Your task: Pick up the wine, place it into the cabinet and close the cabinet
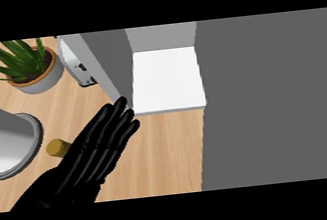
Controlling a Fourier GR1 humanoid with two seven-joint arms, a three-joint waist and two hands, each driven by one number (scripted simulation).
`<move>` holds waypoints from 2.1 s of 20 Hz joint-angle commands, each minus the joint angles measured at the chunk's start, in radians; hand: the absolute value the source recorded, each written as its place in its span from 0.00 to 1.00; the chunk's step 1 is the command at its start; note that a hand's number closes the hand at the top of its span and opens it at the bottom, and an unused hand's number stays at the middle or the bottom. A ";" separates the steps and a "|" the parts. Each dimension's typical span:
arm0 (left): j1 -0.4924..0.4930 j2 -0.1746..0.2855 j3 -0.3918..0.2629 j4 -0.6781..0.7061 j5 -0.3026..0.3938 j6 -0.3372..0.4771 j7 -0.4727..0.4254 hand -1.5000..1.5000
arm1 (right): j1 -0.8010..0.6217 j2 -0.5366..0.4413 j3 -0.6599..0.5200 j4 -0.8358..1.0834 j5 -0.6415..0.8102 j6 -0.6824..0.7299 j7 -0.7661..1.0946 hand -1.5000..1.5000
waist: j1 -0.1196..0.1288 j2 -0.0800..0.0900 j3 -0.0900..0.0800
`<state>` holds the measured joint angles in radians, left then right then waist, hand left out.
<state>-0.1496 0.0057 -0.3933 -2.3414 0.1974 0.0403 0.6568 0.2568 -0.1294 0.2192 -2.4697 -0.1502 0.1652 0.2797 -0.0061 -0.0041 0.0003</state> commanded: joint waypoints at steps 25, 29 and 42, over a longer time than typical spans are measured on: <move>-0.151 0.057 0.057 -0.252 -0.133 0.186 0.390 0.00 | -0.031 -0.015 0.044 -0.228 -0.023 -0.099 0.196 0.00 | 0.004 0.002 -0.001; -0.098 0.088 0.082 -0.291 -0.133 0.165 0.356 0.00 | 0.026 -0.030 0.072 -0.263 -0.001 -0.091 0.183 0.00 | 0.001 -0.001 -0.001; -0.138 0.176 0.427 -0.177 0.069 0.047 0.309 0.00 | -0.040 -0.044 0.066 -0.274 -0.024 -0.128 0.254 0.00 | 0.001 0.002 -0.003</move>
<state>-0.2863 0.1501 -0.0784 -2.4621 0.1053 0.1285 0.9606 0.2090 -0.1454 0.3290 -2.5181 -0.0888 0.0514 0.4117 -0.0079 -0.0038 -0.0017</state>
